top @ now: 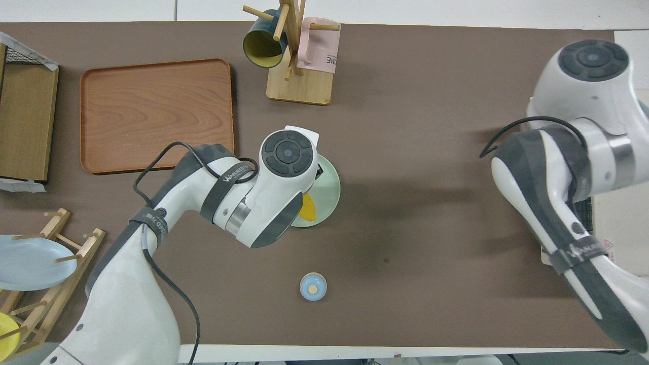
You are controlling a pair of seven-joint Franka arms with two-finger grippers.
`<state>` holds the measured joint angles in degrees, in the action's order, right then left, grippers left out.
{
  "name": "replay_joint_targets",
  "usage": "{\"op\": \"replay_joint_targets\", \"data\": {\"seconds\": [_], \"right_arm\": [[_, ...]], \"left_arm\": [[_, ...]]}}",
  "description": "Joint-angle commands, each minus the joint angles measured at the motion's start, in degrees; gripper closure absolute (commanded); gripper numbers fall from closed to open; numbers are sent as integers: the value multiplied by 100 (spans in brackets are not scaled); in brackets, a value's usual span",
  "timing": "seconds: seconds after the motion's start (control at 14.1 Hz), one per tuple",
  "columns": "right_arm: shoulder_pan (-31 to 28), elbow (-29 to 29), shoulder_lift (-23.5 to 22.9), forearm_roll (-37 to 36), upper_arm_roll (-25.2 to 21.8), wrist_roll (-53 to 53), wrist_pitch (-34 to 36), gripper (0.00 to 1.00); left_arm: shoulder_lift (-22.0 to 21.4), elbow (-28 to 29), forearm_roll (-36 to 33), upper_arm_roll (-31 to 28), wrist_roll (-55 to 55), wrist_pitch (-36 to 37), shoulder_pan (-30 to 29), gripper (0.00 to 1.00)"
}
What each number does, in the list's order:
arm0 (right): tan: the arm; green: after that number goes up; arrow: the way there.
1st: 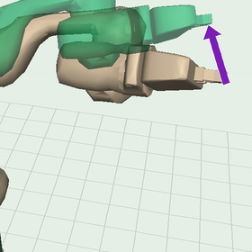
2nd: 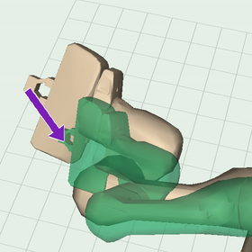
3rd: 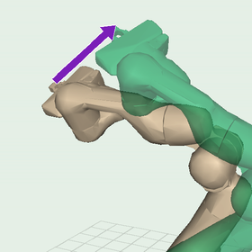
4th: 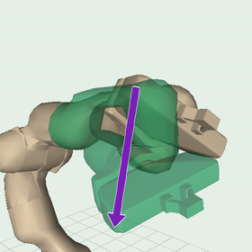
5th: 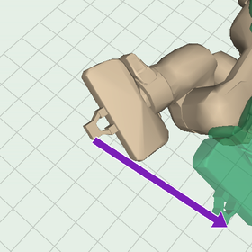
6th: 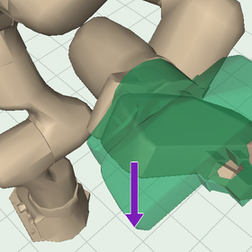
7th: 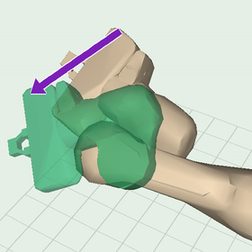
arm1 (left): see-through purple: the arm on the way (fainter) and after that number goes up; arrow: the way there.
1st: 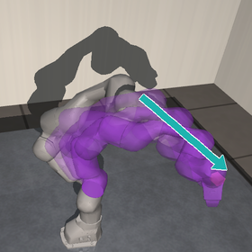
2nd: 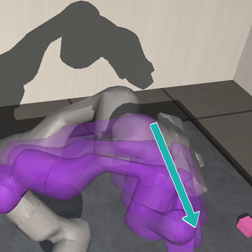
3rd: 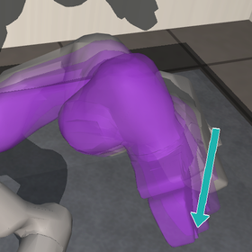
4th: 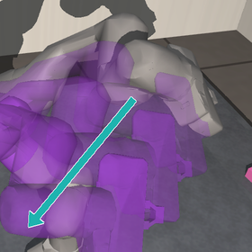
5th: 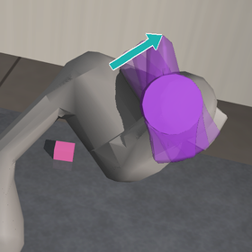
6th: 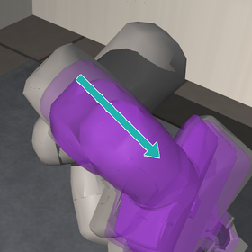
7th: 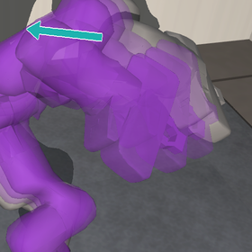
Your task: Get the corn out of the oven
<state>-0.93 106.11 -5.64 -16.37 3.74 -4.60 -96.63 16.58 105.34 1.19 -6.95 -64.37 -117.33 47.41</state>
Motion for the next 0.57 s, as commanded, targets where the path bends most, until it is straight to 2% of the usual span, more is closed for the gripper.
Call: {"op": "replay_joint_targets", "data": {"seconds": [0.0, 0.07, 0.21, 0.28, 0.35, 0.43, 0.5], "right_arm": [[-355, 156, 54, -139, 4, -409, 48, 99], [-399, 156, 107, -130, 13, -463, 57, 99], [-435, 130, 230, -42, 13, -481, 170, 95], [-443, 121, 361, 80, 4, -507, 214, 92], [-461, 51, 467, 220, 13, -516, 337, 84], [-470, -158, 555, 561, 4, -472, 512, 58], [-522, -474, 643, 1052, -13, -446, 705, 6]], "left_arm": [[-410, 259, -48, -17, 1113, 245, -808, 86], [-383, 250, -22, 1, 2050, 254, -1299, 85], [-313, 268, 13, 1, 3469, 184, -1978, 91], [-200, 216, 13, 1, 3901, 88, -2181, 95], [-7, 111, 13, -8, 4175, -43, -2340, 97], [221, -38, -30, -8, 4361, -132, -2498, 98], [484, -231, -39, -8, 4650, -280, -2604, 98]]}}
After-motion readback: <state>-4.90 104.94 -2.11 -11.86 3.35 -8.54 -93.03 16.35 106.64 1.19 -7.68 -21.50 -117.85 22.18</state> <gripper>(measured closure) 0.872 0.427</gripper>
